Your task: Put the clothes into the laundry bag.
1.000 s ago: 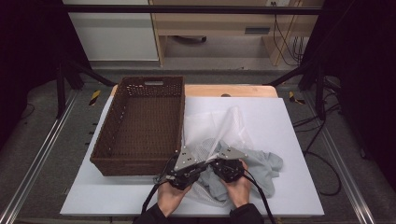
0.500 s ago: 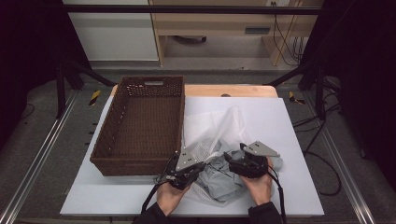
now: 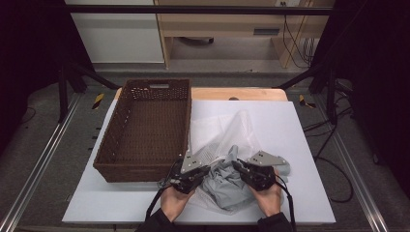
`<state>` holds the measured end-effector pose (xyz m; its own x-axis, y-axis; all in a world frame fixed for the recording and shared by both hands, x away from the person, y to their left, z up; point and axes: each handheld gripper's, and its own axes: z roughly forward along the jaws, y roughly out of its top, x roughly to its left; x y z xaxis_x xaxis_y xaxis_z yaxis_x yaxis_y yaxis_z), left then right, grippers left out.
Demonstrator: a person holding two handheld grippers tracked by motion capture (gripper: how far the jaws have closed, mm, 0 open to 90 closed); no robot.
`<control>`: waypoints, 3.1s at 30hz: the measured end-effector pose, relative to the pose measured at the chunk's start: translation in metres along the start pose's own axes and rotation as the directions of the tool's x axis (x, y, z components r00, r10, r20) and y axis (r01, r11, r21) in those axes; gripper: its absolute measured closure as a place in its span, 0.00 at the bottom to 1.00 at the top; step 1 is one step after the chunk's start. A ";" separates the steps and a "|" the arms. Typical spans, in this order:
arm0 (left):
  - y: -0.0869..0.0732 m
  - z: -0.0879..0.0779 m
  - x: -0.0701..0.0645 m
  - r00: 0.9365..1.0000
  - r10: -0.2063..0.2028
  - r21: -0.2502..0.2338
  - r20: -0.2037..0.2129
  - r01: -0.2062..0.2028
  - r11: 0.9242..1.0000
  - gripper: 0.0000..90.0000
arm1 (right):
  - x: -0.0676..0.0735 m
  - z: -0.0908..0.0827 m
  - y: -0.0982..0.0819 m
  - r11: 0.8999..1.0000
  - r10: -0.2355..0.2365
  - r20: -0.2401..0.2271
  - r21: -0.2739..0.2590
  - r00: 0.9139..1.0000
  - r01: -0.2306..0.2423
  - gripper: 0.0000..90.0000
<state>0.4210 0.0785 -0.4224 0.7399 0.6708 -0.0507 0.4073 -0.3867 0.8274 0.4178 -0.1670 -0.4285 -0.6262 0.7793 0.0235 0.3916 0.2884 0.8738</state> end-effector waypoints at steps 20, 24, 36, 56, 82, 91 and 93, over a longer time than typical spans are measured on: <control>0.004 0.001 -0.013 0.999 0.018 -0.012 0.042 -0.018 1.000 0.98 | 0.011 0.073 -0.008 0.998 -0.010 0.175 0.068 0.985 -0.002 0.90; -0.001 0.005 -0.011 0.999 0.014 0.000 0.036 -0.014 1.000 0.98 | 0.010 0.070 -0.007 0.998 -0.012 0.145 0.064 0.989 0.003 0.73; 0.001 0.002 -0.007 1.000 0.003 -0.025 0.029 -0.002 1.000 0.98 | 0.031 0.023 -0.011 0.997 -0.018 -0.021 0.075 1.000 0.020 0.21; 0.002 0.003 -0.017 0.998 0.016 -0.006 0.064 -0.015 1.000 0.98 | 0.018 0.072 -0.008 0.995 0.072 0.252 0.045 0.965 -0.086 0.74; -0.005 0.012 -0.010 0.999 0.034 0.019 0.024 -0.034 0.999 0.97 | -0.025 0.011 -0.052 0.991 0.050 0.118 0.120 0.992 -0.065 0.46; -0.003 0.012 -0.008 0.999 0.001 0.015 0.041 -0.001 1.000 0.97 | -0.012 -0.004 -0.035 0.998 0.019 0.010 0.062 1.000 -0.020 0.89; -0.003 0.011 -0.008 0.999 -0.003 0.011 0.045 0.003 1.000 0.97 | -0.001 -0.004 -0.029 0.999 -0.015 -0.026 0.043 1.000 0.016 0.89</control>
<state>0.4196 0.0669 -0.4305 0.7620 0.6428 -0.0788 0.4151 -0.3914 0.8213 0.4046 -0.1785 -0.4517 -0.6493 0.7602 0.0227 0.4097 0.3244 0.8526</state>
